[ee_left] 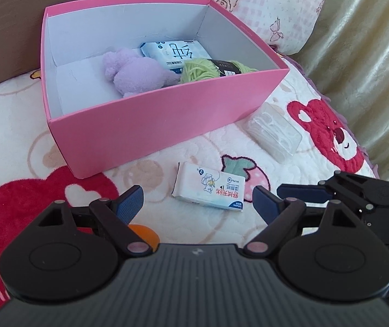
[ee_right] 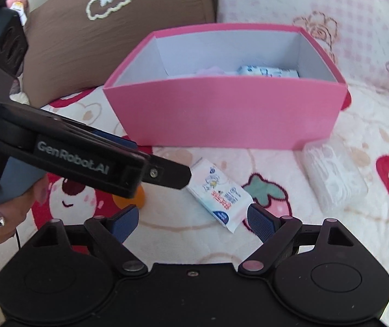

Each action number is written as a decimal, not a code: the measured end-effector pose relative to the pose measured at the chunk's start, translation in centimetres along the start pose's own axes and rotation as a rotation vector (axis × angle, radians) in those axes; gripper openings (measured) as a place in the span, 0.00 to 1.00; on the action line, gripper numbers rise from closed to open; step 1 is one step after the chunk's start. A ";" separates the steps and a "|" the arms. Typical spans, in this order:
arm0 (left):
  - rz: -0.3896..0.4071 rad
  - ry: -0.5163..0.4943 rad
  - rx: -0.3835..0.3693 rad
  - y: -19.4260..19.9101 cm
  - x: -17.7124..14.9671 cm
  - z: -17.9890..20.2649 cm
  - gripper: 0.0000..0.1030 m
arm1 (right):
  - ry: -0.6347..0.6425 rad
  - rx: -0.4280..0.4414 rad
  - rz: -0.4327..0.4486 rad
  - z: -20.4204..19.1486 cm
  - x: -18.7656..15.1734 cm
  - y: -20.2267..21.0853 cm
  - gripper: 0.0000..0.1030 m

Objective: Organize objects
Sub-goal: 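Withdraw the left tool and move it toward the white tissue pack, then close the left gripper on the white tissue pack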

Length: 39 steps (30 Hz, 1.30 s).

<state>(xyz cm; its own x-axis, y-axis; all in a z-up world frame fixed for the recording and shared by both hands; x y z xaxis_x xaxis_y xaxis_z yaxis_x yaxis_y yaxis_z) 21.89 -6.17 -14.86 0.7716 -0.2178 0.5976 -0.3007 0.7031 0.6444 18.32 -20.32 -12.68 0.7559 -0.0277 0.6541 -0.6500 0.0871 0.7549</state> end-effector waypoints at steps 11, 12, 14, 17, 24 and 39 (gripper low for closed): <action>0.007 -0.086 0.035 -2.7 -0.6 -0.8 0.58 | -0.156 0.014 -0.081 0.7 -1.9 -3.5 0.85; 0.010 -0.081 0.030 -2.9 -0.6 -0.9 0.57 | -0.150 0.009 -0.077 0.7 -2.0 -3.5 0.84; 0.011 -0.073 0.037 -3.4 -0.6 -1.4 0.55 | -0.131 -0.003 -0.068 0.7 -2.1 -3.6 0.82; -0.002 -0.054 0.049 -4.4 -0.5 -2.1 0.53 | -0.108 -0.010 -0.065 0.6 -2.2 -4.2 0.71; 0.001 0.024 -0.040 -5.4 -0.8 -2.2 0.38 | -0.066 -0.030 -0.063 1.0 -2.0 -5.3 0.47; -0.120 0.211 -0.101 -6.1 -2.7 0.1 0.34 | -0.057 -0.072 -0.060 2.1 -2.6 -4.6 0.75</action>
<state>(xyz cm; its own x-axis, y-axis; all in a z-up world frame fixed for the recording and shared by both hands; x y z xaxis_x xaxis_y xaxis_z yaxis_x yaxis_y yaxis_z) 21.57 -9.90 -20.35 0.9014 -0.1652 0.4002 -0.1504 0.7473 0.6472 19.22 -22.69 -17.75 0.7865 -0.0914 0.6107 -0.5947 0.1545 0.7890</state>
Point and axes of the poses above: each gripper's, at about its wrist camera, not at the fingertips, and y roughly against the way its jaws point, z to its right, x to its top, the point moved 8 cm from there along -y, roughly the way its jaws point, and after that the axes turned 15 degrees about -x, right-handed, at the moved point
